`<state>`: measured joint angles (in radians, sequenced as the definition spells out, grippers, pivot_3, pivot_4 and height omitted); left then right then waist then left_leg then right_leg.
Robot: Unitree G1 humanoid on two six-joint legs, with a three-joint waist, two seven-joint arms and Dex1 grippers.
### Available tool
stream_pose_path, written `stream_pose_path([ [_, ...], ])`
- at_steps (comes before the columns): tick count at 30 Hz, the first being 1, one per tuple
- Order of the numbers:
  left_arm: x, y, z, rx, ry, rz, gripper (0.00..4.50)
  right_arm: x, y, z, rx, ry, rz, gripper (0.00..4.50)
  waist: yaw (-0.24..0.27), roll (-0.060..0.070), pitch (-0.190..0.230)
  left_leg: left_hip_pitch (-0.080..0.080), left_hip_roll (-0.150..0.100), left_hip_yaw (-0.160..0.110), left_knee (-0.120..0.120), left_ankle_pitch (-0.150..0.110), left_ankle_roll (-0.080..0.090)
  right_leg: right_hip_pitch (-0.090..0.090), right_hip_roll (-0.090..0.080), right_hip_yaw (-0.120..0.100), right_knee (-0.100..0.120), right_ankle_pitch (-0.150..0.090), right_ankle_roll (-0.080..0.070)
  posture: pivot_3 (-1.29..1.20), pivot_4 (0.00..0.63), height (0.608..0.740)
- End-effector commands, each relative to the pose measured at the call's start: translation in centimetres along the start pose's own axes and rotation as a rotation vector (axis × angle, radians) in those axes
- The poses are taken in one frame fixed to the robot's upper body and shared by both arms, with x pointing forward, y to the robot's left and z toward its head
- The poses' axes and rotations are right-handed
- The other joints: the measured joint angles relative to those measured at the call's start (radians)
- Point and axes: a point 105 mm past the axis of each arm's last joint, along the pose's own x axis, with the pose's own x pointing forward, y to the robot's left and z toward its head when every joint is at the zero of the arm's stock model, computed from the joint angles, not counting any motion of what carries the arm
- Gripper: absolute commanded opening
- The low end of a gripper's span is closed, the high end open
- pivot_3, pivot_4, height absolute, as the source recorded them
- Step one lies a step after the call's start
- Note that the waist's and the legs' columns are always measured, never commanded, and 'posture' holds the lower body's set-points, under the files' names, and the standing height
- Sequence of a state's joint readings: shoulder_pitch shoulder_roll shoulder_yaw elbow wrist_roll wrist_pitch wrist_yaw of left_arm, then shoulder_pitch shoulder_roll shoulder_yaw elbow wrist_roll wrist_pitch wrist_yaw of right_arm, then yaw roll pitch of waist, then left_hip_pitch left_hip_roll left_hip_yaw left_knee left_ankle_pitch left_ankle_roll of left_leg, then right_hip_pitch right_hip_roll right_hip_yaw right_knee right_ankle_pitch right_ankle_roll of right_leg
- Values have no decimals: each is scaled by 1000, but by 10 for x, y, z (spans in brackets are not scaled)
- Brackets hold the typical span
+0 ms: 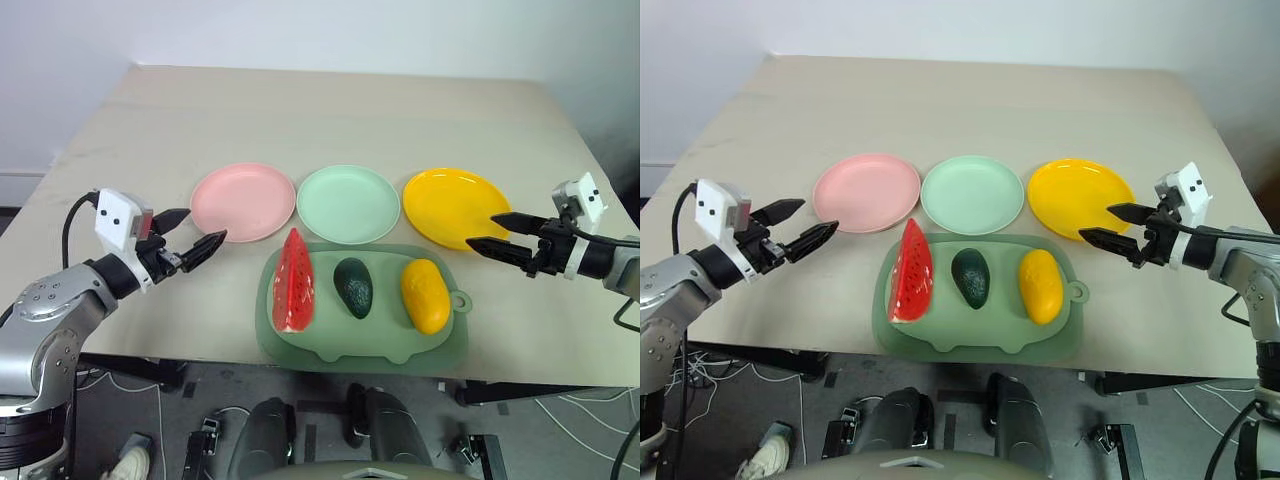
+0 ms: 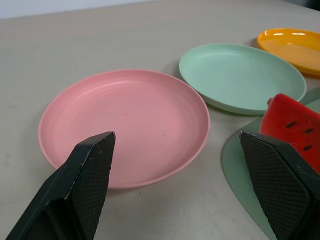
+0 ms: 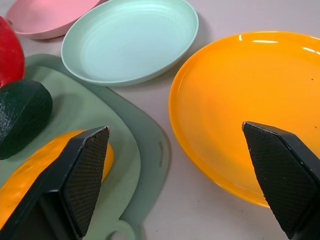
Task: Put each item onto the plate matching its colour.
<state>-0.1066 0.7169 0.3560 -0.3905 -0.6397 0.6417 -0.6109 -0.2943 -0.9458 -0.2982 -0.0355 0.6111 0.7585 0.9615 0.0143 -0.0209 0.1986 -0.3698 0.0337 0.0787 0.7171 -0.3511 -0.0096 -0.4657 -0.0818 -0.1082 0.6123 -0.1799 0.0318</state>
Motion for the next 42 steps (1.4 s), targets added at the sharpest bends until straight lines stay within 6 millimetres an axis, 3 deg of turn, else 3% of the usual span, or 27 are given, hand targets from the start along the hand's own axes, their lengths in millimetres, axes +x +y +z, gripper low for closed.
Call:
stream_pose_path([
  [1, 3, -1, 9, 42, -26, -21, 4159, -9, 4, 16, -62, -37, -12, 4500, 0, 0, 0, 0, 0, 0, 0, 0, 0, 0, 0, 0, 0, 0, 0, 0, 150, 740],
  [10, -1, -5, 6, 83, 4, -48, 4159, -10, 11, 23, -95, -38, -17, 4500, -2, 0, 0, 0, 0, 0, 0, 0, 0, 0, 0, 0, 0, 0, 0, 0, 150, 740],
  [15, -11, 4, 7, 83, 2, -18, 4159, -4, 25, 26, -105, -41, 19, 4500, -1, 0, 0, 0, 0, 0, 0, 0, 0, 0, 0, 0, 0, 0, 0, 0, 150, 740],
  [25, -19, 2, 5, 72, 20, -48, 4159, 2, 52, 25, -92, -22, 80, 4500, -1, 0, 0, 0, 0, 0, 0, 0, 0, 0, 0, 0, 0, 0, 0, 0, 150, 740],
  [28, -19, 7, 2, 81, 29, -22, 4159, 3, 56, 21, -106, 36, 69, 4500, 0, 0, 0, 0, 0, -1, 0, 0, 0, 0, 0, 0, 0, 0, 0, 0, 150, 740],
  [34, -12, -8, -1, 52, 13, -55, 4159, 3, 70, 33, 15, 184, 68, 4500, -2, 0, 0, 0, 1, -1, 0, 0, 0, -1, 0, 0, 0, 0, 0, 0, 150, 740],
  [37, -12, -7, -5, 46, 19, -53, 4159, 2, 65, 28, 75, 299, -35, 4500, -2, 0, 0, 0, 1, -1, 0, 0, 0, -1, 1, 1, 0, 0, -1, 0, 150, 740],
  [42, -4, -8, -3, 31, -11, -69, 4159, 3, 75, 24, 103, 372, 16, 4500, 2, -1, -1, -3, 0, -1, 0, 0, 1, -2, -1, 0, -1, 0, 0, 0, 150, 740],
])
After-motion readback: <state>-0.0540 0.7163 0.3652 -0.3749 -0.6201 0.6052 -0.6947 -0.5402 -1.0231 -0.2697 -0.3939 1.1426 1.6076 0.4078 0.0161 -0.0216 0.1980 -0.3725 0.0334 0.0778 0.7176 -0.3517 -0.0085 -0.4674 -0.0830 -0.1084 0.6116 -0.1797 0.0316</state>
